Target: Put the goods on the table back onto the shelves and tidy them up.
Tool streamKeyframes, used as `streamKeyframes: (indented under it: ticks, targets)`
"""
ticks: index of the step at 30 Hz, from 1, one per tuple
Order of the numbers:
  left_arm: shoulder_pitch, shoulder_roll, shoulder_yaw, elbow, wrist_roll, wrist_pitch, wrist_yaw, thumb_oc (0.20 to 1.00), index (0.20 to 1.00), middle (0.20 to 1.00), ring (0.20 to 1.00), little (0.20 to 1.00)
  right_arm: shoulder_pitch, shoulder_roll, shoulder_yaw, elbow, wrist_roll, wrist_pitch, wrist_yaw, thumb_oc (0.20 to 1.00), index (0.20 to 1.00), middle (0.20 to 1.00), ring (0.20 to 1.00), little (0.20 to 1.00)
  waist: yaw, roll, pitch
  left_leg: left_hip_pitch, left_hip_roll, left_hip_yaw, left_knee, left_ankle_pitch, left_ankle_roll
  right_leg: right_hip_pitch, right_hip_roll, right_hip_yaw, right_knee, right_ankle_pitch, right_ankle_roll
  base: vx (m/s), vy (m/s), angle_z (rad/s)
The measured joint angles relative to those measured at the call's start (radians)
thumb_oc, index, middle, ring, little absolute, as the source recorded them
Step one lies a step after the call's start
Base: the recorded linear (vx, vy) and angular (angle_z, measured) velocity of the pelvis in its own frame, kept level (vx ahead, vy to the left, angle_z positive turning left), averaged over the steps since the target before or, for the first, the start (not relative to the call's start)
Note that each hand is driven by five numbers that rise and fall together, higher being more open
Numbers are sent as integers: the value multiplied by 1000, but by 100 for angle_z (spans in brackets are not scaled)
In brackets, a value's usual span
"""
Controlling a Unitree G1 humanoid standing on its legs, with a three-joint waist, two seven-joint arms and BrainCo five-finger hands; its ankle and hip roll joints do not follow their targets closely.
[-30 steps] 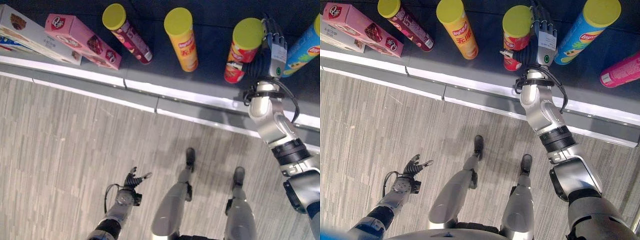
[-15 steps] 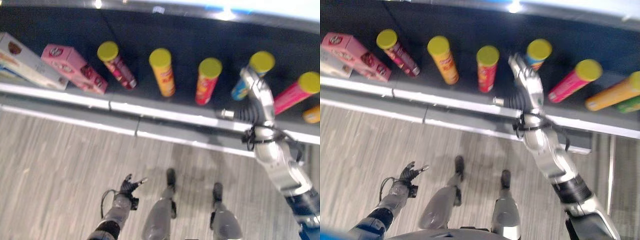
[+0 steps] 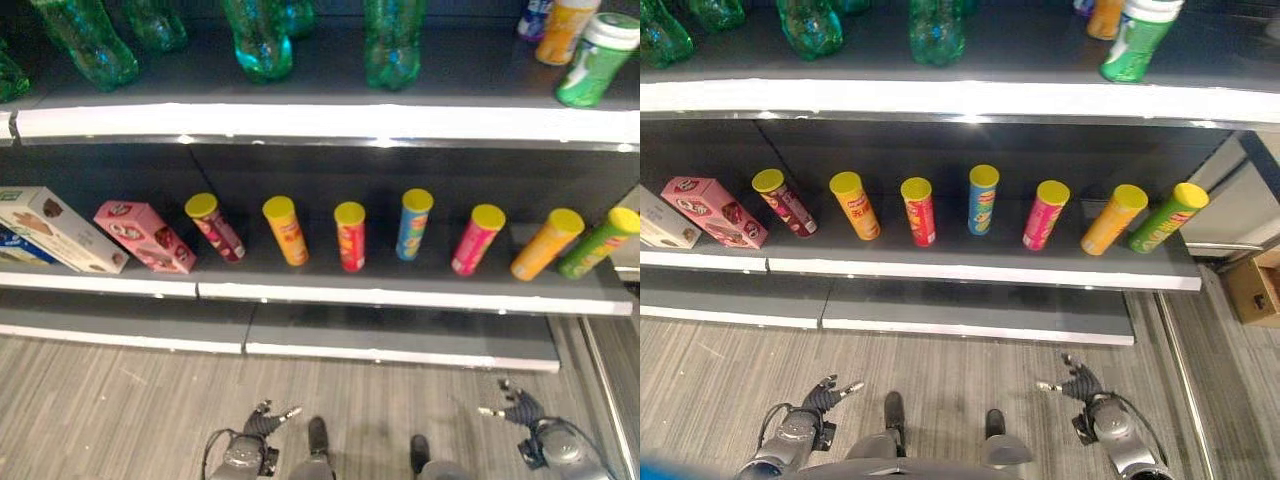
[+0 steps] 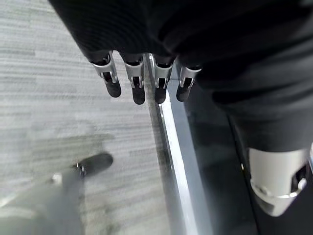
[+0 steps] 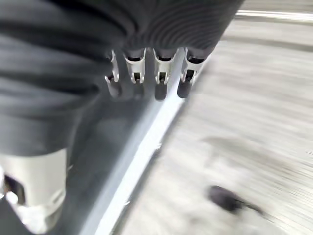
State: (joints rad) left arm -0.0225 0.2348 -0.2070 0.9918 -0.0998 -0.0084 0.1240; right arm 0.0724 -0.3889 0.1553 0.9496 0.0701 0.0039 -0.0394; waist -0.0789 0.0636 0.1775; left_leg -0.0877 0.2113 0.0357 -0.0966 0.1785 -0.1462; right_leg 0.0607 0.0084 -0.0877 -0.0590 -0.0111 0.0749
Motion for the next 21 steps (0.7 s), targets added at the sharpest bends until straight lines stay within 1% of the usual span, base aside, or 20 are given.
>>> streamKeyframes:
  ticks: [1,2,3,4,5,6,7,8,9,10,11,12,13,14,15,16,17,19,21]
  targets:
    - [-7,-1,-5,5,-8,-1,-1,1000,1000,1000,1000,1000,-7,17,0,90,20,6,-8,1000,1000,1000,1000,1000,4,15,1,-12,24,-18,1,19,-21,-11,28,-17,20,-10,-18,-145,-137,37]
    - [-13,-1,-5,6,-10,-1,-1,1000,1000,1000,1000,1000,-16,23,0,148,22,12,-17,1000,1000,1000,1000,1000,3,25,2,-27,44,-26,0,36,-33,-30,38,-25,43,-21,-36,-125,-109,27]
    - [-22,-2,-5,6,-13,-1,-1,1000,1000,1000,1000,1000,-6,21,0,138,25,24,-23,1000,1000,1000,1000,1000,1,32,5,-39,53,-7,0,54,-29,-45,42,-37,52,-25,-49,-165,-138,22]
    - [-16,-4,-7,10,-14,0,-3,1000,1000,1000,1000,1000,11,12,0,126,27,24,-26,1000,1000,1000,1000,1000,-2,43,6,-47,51,28,2,40,-31,-48,58,-49,59,-23,-54,-196,-150,11]
    - [-13,-10,-2,33,-15,-4,-9,1000,1000,1000,1000,1000,0,8,-1,163,26,5,-26,1000,1000,1000,1000,1000,1,51,4,-52,56,37,16,8,6,-66,65,-48,83,-29,-63,-73,-40,-1]
    - [-21,-16,17,59,-16,-11,-13,1000,1000,1000,1000,1000,-29,12,0,233,25,7,-27,1000,1000,1000,1000,1000,4,50,4,-59,59,47,41,-31,15,-80,63,-46,118,-46,-72,-58,-19,-2]
    - [-28,-14,18,75,-16,-8,-15,1000,1000,1000,1000,1000,-37,13,2,237,22,24,-26,1000,1000,1000,1000,1000,4,44,4,-71,50,41,51,-91,3,-93,44,-42,148,-63,-78,-74,-6,18]
    - [-26,-8,19,84,-16,-7,-21,1000,1000,1000,1000,1000,-25,15,2,222,18,24,-26,1000,1000,1000,1000,1000,-1,7,17,-59,18,42,53,-140,-6,-99,2,-60,146,-62,-87,-71,-6,26]
    - [-26,-8,19,84,-16,-7,-21,1000,1000,1000,1000,1000,-25,15,2,222,18,24,-26,1000,1000,1000,1000,1000,-1,7,17,-59,18,42,53,-140,-6,-99,2,-60,146,-62,-87,-63,15,13]
    - [-23,-6,19,101,-16,-7,-25,1000,1000,1000,1000,1000,-29,12,4,225,17,23,-24,1000,1000,1000,1000,1000,1,-35,13,-38,-61,34,88,-124,18,-106,-60,-38,129,-46,-86,-24,25,-7]
    - [-22,-7,19,111,-16,-7,-26,1000,1000,1000,1000,1000,-35,7,4,225,17,22,-24,1000,1000,1000,1000,1000,0,-36,13,-23,-82,35,104,-124,18,-104,-67,-35,120,-42,-80,-9,47,-9]
    - [-21,-10,19,125,-16,-9,-31,1000,1000,1000,1000,1000,-36,2,3,227,17,19,-24,1000,1000,1000,1000,1000,-1,-26,11,12,-94,28,120,-124,18,-105,-66,-32,111,-32,-73,34,70,-17]
    - [-19,-10,19,145,-16,-11,-34,1000,1000,1000,1000,1000,-45,7,3,232,17,19,-23,1000,1000,1000,1000,1000,-1,-20,10,68,-116,-6,107,-115,40,-103,-58,-21,104,-22,-60,60,99,0]
    - [-23,-14,18,161,-15,-11,-41,1000,1000,1000,1000,1000,-41,18,-1,230,16,18,-20,1000,1000,1000,1000,1000,-13,0,0,101,-113,-6,40,-114,50,-94,-44,-34,85,-9,-50,59,196,4]
    - [-32,-16,10,155,-14,-14,-48,1000,1000,1000,1000,1000,-41,41,-7,236,16,18,-16,1000,1000,1000,1000,1000,-15,-6,2,115,-103,-2,3,-123,63,-84,-39,-40,53,16,-43,33,159,18]
    - [-34,-16,-1,156,-13,-14,-51,1000,1000,1000,1000,1000,-43,56,-32,239,16,17,-16,1000,1000,1000,1000,1000,-14,-11,3,114,-105,7,4,-130,72,-78,-40,-40,38,27,-37,52,206,2]
    - [-33,-16,-5,155,-12,-14,-52,1000,1000,1000,1000,1000,-47,66,-37,242,17,18,-15,1000,1000,1000,1000,1000,-15,-15,0,112,-111,8,4,-131,74,-74,-42,-40,26,32,-28,53,138,-3]
    - [-40,-16,-13,154,-11,-13,-52,1000,1000,1000,1000,1000,-48,84,-37,243,16,18,-17,1000,1000,1000,1000,1000,-16,-23,-3,116,-129,11,3,-138,80,-63,-61,-35,1,50,-13,30,174,-7]
    - [-31,-16,-12,153,-11,-13,-52,1000,1000,1000,1000,1000,-50,104,-34,245,17,19,-15,1000,1000,1000,1000,1000,-21,-25,-10,136,-142,29,3,-146,89,-50,-69,-13,-12,61,-2,-1,157,-23]
